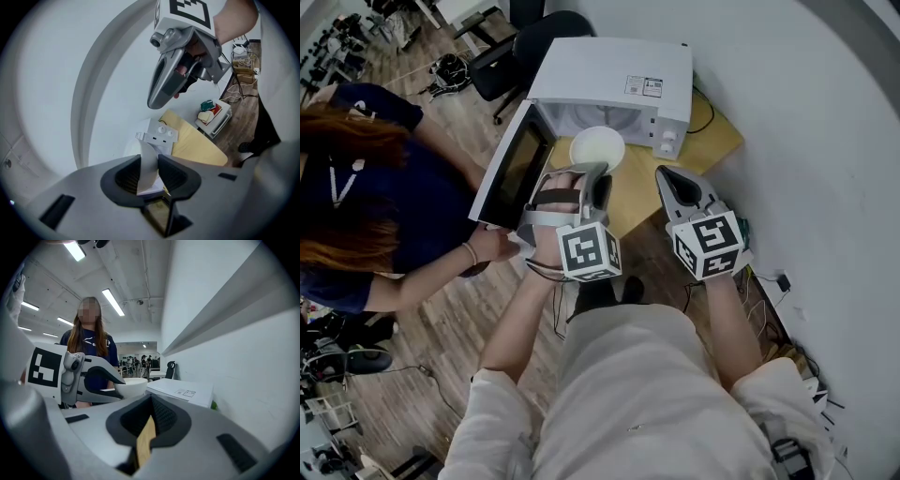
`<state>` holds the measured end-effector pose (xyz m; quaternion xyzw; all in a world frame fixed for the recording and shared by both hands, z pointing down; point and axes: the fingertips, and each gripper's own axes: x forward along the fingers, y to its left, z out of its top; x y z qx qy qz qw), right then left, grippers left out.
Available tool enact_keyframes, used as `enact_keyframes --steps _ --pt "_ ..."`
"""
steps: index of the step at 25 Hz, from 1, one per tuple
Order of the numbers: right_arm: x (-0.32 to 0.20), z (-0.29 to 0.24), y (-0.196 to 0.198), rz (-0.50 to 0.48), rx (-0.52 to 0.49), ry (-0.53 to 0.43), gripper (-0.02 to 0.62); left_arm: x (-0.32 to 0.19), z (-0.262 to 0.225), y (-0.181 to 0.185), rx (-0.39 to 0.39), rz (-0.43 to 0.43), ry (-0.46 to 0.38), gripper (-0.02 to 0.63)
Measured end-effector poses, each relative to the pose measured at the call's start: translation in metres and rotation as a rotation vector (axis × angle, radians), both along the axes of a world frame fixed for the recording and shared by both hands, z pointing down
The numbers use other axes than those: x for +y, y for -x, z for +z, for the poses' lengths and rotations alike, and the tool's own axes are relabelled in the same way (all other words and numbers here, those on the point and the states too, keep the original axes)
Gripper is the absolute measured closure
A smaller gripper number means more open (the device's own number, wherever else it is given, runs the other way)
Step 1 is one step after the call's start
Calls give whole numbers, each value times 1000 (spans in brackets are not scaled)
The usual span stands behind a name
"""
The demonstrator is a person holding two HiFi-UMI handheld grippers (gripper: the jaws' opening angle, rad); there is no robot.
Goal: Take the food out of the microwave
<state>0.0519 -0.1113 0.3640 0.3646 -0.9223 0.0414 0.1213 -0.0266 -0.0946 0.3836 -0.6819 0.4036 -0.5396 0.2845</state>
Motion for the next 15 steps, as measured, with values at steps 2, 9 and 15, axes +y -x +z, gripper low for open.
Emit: enact_keyframes --steps 2,9,15 --pt "3 -1 2 -7 3 -1 597 2 0 -1 -2 5 2 497" --pt "8 1 4 -7 2 6 598 5 2 -4 -17 20 -3 497" --pt "7 2 0 6 0 12 598 5 2 -7 -22 23 -4 497"
